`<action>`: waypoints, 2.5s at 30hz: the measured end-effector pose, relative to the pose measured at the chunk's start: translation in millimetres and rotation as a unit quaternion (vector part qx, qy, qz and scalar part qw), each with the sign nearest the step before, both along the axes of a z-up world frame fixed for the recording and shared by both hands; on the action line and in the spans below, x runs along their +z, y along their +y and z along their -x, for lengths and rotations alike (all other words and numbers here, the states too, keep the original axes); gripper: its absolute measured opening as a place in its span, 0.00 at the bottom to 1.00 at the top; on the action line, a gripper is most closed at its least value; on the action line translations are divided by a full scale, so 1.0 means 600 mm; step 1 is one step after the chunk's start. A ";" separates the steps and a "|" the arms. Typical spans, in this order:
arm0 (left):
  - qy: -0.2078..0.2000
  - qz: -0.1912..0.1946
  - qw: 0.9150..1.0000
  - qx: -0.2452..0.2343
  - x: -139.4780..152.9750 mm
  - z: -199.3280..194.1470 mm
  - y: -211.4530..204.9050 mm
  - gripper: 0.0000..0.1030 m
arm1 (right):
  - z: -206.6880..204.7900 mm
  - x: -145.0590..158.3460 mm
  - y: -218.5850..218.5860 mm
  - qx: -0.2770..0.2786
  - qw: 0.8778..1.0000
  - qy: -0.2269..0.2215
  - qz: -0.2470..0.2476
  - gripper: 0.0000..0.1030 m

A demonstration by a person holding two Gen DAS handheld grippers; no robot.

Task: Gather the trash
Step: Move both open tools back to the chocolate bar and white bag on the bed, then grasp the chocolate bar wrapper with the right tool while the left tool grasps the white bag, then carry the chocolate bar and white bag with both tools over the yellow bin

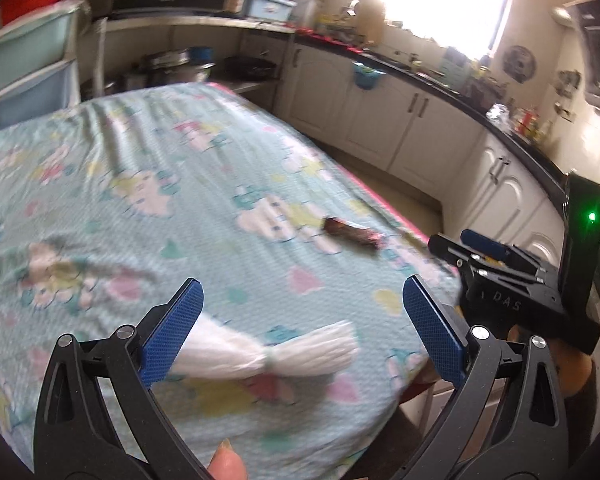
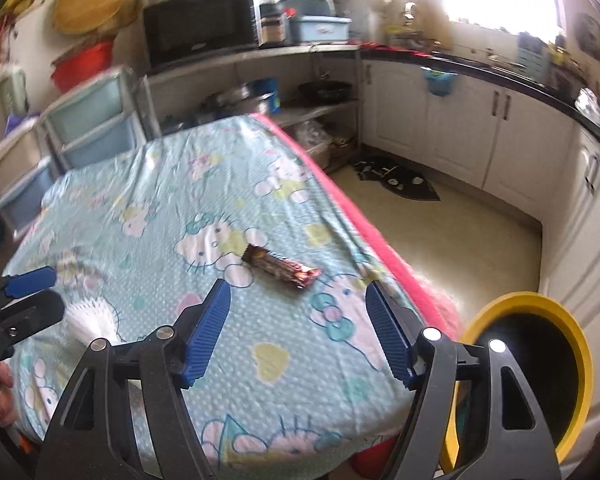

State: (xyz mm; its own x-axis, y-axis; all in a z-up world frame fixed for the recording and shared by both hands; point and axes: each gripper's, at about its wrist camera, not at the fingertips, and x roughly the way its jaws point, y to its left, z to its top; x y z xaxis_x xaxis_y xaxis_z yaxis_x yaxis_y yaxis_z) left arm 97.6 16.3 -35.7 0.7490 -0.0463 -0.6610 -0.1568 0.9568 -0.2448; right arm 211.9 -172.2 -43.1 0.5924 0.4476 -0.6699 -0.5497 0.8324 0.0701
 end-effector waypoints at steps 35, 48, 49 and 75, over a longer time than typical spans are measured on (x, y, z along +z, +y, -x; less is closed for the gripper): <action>0.065 0.077 0.995 0.001 -0.101 -0.004 0.063 0.09 | -0.117 -0.117 0.139 0.103 0.986 0.083 0.104 0.19; 0.027 0.055 0.997 -0.050 -0.050 -0.028 0.002 0.08 | -0.063 -0.081 0.065 0.077 0.993 0.076 0.043 0.19; 0.025 0.054 0.997 -0.054 -0.048 -0.030 -0.003 0.08 | -0.059 -0.078 0.057 0.073 0.994 0.075 0.040 0.19; -0.035 0.012 0.984 -0.172 0.029 -0.114 -0.207 0.08 | 0.005 -0.003 -0.295 -0.160 0.985 0.023 -0.059 0.19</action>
State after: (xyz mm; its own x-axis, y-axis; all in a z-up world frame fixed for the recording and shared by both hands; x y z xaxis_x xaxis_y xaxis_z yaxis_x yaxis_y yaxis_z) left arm 166.1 -107.6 -18.4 0.7303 -0.3202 -0.6035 0.1934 0.9441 -0.2670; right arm 208.7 -349.0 -44.9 0.6862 0.3183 -0.6541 -0.2537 0.9474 0.1949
